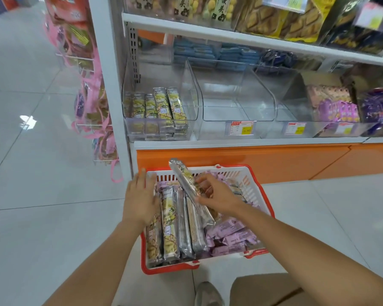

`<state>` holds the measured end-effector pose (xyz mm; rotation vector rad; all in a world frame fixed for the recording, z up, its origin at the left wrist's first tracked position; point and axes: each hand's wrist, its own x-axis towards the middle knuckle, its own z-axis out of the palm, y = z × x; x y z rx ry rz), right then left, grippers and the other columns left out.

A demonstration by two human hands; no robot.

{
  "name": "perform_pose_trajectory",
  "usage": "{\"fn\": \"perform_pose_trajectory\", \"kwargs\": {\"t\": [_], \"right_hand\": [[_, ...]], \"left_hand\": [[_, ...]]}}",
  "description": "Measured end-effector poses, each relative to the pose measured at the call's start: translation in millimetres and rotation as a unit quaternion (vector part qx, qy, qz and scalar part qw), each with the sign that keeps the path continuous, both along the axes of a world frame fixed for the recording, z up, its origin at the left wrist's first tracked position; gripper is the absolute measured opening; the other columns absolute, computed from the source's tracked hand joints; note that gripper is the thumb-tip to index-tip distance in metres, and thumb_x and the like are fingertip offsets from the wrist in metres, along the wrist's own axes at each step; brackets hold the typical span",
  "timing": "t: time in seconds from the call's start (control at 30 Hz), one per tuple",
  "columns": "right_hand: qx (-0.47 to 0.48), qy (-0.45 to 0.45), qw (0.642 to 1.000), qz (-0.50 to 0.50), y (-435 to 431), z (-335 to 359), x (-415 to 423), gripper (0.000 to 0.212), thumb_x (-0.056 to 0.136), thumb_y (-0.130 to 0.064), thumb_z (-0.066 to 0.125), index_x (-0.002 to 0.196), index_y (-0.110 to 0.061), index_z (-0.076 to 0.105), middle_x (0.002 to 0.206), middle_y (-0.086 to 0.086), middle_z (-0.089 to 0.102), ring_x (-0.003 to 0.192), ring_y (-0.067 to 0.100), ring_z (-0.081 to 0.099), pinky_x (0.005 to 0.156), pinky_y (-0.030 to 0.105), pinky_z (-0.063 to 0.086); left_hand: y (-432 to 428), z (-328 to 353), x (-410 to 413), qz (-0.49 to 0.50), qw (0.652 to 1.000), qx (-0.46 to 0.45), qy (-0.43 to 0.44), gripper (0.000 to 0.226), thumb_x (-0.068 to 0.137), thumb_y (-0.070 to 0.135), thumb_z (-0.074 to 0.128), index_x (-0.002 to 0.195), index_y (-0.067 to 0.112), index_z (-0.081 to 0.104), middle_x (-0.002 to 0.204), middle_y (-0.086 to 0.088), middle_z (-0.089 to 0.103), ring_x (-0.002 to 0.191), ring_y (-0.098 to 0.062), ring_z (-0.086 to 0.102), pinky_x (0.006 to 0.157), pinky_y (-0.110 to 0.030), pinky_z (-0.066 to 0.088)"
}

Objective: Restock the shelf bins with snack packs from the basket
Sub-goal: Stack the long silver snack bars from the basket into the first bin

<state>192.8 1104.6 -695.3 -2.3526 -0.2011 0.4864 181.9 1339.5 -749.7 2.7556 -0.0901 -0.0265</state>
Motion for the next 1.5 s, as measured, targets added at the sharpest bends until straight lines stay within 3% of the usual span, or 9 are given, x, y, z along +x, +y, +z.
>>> {"fn": "perform_pose_trajectory", "kwargs": {"t": [0.17,0.43,0.57,0.7,0.87,1.13,1.27,1.37,1.5], "right_hand": [[0.062,-0.063,0.996,0.03,2.9,42.9,7.5,0.039,0.082,-0.026,0.077,0.111,-0.031,0.052,0.1,-0.004,0.06,0.087,0.021,0.061,0.079,0.039,0.054],[0.09,-0.17,0.981,-0.011,47.4,122.5,57.2,0.032,0.082,-0.022,0.077,0.108,-0.025,0.058,0.087,-0.001,0.057,0.073,0.008,0.051,0.063,0.013,0.046],[0.054,-0.18,0.981,-0.037,79.2,144.0,99.1,0.029,0.082,-0.027,0.077,0.105,-0.022,0.06,0.077,0.001,0.057,0.066,0.012,0.052,0.063,0.029,0.048],[0.005,-0.191,0.981,-0.042,111.4,147.6,143.5,0.025,0.083,-0.029,0.075,0.101,-0.02,0.061,0.062,-0.008,0.047,0.056,0.01,0.046,0.054,0.026,0.035],[-0.038,-0.203,0.977,-0.053,148.0,138.7,186.3,0.03,0.084,-0.035,0.074,0.105,-0.016,0.065,0.081,-0.003,0.054,0.08,0.014,0.052,0.053,0.02,0.032],[-0.057,-0.218,0.969,-0.101,180.8,106.1,226.8,0.029,0.081,-0.036,0.077,0.097,-0.016,0.063,0.107,0.008,0.067,0.102,0.023,0.061,0.083,0.029,0.048],[-0.103,-0.242,0.961,-0.089,184.0,94.4,229.1,0.038,0.083,-0.036,0.074,0.107,-0.009,0.063,0.11,0.011,0.067,0.105,0.027,0.061,0.082,0.031,0.044],[-0.148,-0.235,0.958,-0.078,184.0,89.9,228.8,0.037,0.084,-0.037,0.073,0.102,-0.006,0.064,0.1,0.012,0.068,0.098,0.026,0.061,0.077,0.03,0.044],[-0.217,-0.2,0.954,-0.047,185.2,88.7,229.1,0.038,0.082,-0.043,0.074,0.07,-0.012,0.056,0.068,0.003,0.057,0.073,0.021,0.056,0.064,0.029,0.043]], "left_hand": [[13.0,40.8,26.7,0.03,0.985,-0.021,-0.168,0.075,0.084,0.007,0.068,0.15,0.005,0.035,0.158,-0.024,0.025,0.146,-0.043,0.02,0.117,-0.056,0.021],[31.5,73.2,53.1,0.028,0.98,0.004,-0.198,0.08,0.088,0.011,0.061,0.156,0.011,0.02,0.164,-0.012,0.009,0.152,-0.031,0.002,0.12,-0.045,0.0],[37.6,79.9,62.5,0.023,0.983,0.042,-0.177,0.081,0.094,0.02,0.056,0.158,0.017,0.006,0.165,-0.007,-0.005,0.152,-0.027,-0.009,0.117,-0.039,-0.011],[45.1,74.7,68.8,0.012,0.977,0.054,-0.205,0.087,0.085,0.012,0.066,0.158,0.017,0.018,0.165,-0.009,0.011,0.152,-0.029,0.003,0.118,-0.043,-0.003],[54.9,57.4,77.2,-0.007,0.964,0.068,-0.259,0.092,0.074,0.001,0.069,0.155,0.015,0.028,0.162,-0.01,0.024,0.15,-0.03,0.018,0.12,-0.048,0.012],[56.3,47.1,84.9,-0.007,0.952,0.059,-0.302,0.09,0.073,-0.001,0.068,0.154,0.015,0.032,0.16,-0.01,0.029,0.149,-0.03,0.022,0.121,-0.047,0.013],[55.4,46.2,86.0,-0.007,0.949,0.051,-0.312,0.092,0.069,-0.003,0.07,0.152,0.012,0.036,0.158,-0.012,0.032,0.148,-0.031,0.025,0.119,-0.05,0.023],[56.3,45.5,86.7,-0.009,0.949,0.048,-0.31,0.093,0.068,-0.005,0.069,0.152,0.013,0.035,0.158,-0.012,0.033,0.148,-0.032,0.025,0.119,-0.051,0.023],[56.0,44.5,86.5,-0.011,0.953,0.046,-0.299,0.094,0.07,-0.004,0.068,0.154,0.015,0.031,0.16,-0.011,0.029,0.15,-0.03,0.02,0.12,-0.049,0.019]]}}
